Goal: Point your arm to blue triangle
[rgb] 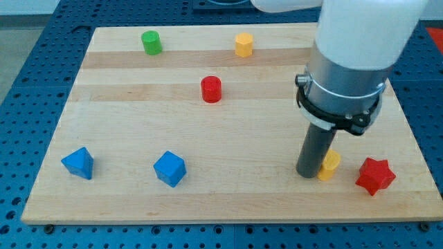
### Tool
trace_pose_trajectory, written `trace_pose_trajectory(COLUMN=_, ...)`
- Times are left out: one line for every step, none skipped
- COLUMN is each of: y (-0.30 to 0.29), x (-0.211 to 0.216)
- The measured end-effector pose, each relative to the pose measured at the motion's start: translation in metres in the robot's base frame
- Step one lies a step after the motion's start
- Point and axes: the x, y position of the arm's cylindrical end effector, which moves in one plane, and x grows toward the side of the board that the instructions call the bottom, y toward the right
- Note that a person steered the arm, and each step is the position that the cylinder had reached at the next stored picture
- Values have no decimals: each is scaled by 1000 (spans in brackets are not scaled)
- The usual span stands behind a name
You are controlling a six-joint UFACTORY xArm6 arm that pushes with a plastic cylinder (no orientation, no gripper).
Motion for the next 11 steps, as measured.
trace_pose_trajectory(y=24, x=-4)
trace_pose_trajectory(y=9, x=-2)
trace_pose_trajectory(y=-16, x=14)
trace_pose_trajectory(y=-19, x=54)
trace_pose_trajectory(y=-60, x=67)
trace_pose_trajectory(y=-125, x=67)
trace_pose_trajectory(y=-167, x=68)
trace_pose_trajectory(y=-210, x=67)
trace_pose_trajectory(y=-230, x=67)
trace_pose_trajectory(y=-249, x=67)
trace_pose_trajectory(y=-256, x=67)
